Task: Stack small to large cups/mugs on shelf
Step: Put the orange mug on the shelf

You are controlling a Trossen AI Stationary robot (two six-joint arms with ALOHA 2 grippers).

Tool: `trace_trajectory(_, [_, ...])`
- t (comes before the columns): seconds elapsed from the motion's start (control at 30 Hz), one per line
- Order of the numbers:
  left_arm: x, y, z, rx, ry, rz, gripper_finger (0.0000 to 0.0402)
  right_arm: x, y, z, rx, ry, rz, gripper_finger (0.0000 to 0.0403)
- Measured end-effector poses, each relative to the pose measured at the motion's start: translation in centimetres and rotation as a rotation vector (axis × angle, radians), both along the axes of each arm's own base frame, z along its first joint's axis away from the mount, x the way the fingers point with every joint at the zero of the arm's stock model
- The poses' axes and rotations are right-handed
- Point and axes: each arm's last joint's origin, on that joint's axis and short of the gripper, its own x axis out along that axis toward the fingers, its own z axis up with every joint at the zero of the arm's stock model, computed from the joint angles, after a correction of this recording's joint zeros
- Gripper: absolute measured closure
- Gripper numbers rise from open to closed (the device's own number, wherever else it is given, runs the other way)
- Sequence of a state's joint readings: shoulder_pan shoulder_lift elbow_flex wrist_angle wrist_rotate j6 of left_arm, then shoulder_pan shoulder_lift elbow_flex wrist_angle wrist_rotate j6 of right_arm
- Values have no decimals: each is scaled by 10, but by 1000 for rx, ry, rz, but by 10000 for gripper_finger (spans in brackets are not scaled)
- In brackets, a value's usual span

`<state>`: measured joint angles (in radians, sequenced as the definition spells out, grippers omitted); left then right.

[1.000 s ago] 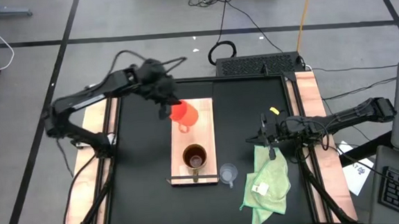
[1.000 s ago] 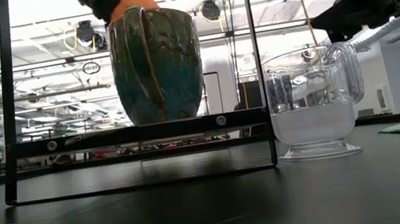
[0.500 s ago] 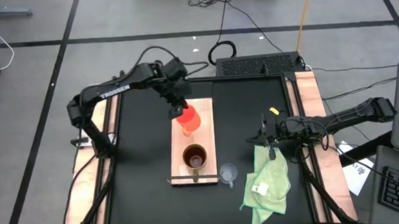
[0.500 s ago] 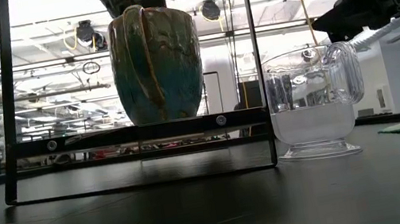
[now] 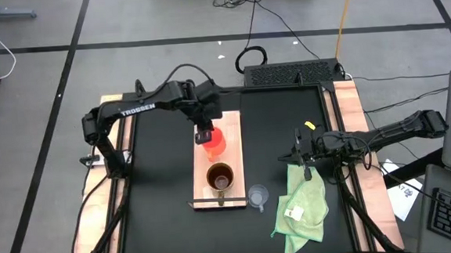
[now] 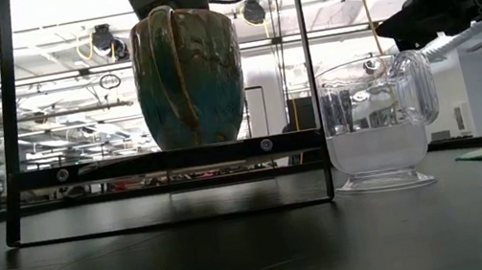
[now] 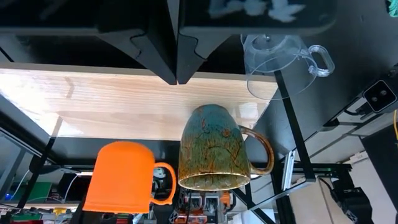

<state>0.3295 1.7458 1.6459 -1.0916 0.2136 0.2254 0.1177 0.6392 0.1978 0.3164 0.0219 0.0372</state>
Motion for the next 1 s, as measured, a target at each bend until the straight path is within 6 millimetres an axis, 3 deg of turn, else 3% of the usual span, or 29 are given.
trace_trajectory(0.3, [10, -7, -5, 44, -2, 41, 398, 0, 0, 0, 0, 0, 0, 403])
trace_trajectory(1.0, [21, 0, -28, 11, 59, 53, 398, 0, 0, 0, 1, -5, 0, 403])
